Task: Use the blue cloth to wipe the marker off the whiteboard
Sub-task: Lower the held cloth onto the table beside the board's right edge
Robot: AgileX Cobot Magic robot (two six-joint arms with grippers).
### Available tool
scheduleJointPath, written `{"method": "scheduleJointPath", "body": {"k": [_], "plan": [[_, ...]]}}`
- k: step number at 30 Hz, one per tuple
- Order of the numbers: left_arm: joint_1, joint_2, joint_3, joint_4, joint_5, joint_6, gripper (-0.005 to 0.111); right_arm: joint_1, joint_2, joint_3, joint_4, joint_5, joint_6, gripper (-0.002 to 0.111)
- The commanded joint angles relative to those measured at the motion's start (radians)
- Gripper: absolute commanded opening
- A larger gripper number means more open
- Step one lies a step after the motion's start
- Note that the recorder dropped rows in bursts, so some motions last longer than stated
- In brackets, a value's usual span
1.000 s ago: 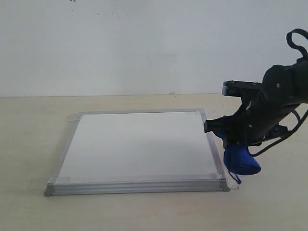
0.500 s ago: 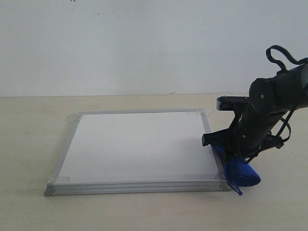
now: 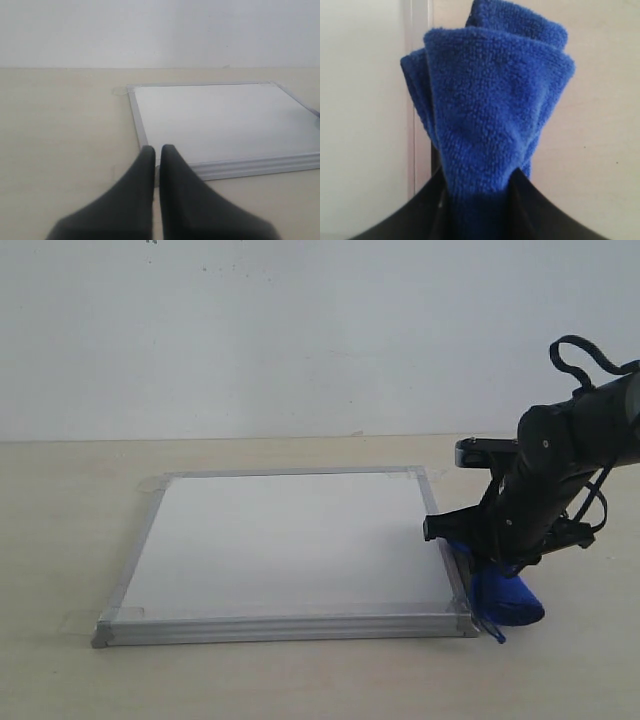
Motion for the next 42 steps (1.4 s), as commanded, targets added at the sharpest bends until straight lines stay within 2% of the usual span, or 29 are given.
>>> {"method": "scheduleJointPath", "body": {"k": [1, 3, 5, 10, 12, 19, 25, 26, 28, 30, 31, 42], "plan": [[0.001, -0.003, 0.004, -0.001, -0.003, 0.005, 0.004, -0.001, -0.003, -0.006, -0.012, 0.003, -0.047, 0.001], [0.001, -0.003, 0.004, -0.001, -0.003, 0.005, 0.004, -0.001, -0.003, -0.006, -0.012, 0.003, -0.047, 0.004], [0.001, -0.003, 0.004, -0.001, -0.003, 0.005, 0.004, -0.001, -0.003, -0.006, -0.009, 0.001, -0.047, 0.012], [0.001, -0.003, 0.004, -0.001, -0.003, 0.005, 0.004, -0.001, -0.003, -0.006, 0.011, 0.001, -0.037, 0.041], [0.001, -0.003, 0.004, -0.001, -0.003, 0.005, 0.004, -0.001, -0.003, -0.006, 0.011, 0.001, -0.012, 0.047], [0.001, -0.003, 0.004, -0.001, -0.003, 0.005, 0.004, -0.001, -0.007, -0.013, 0.013, 0.012, 0.015, 0.048], [0.001, -0.003, 0.004, -0.001, -0.003, 0.005, 0.004, -0.001, -0.081, -0.136, 0.034, 0.199, 0.006, 0.048], [0.001, -0.003, 0.004, -0.001, -0.003, 0.005, 0.004, -0.001, -0.097, -0.154, 0.034, 0.226, 0.006, 0.048], [0.001, -0.003, 0.004, -0.001, -0.003, 0.005, 0.004, -0.001, -0.107, -0.154, 0.034, 0.224, 0.006, 0.037], [0.001, -0.003, 0.004, -0.001, -0.003, 0.005, 0.004, -0.001, -0.100, -0.152, 0.034, 0.235, -0.027, 0.005], [0.001, -0.003, 0.004, -0.001, -0.003, 0.005, 0.004, -0.001, -0.088, -0.152, 0.034, 0.250, -0.038, 0.000], [0.001, -0.003, 0.004, -0.001, -0.003, 0.005, 0.004, -0.001, 0.096, -0.152, 0.019, 0.263, -0.059, 0.000]]}}
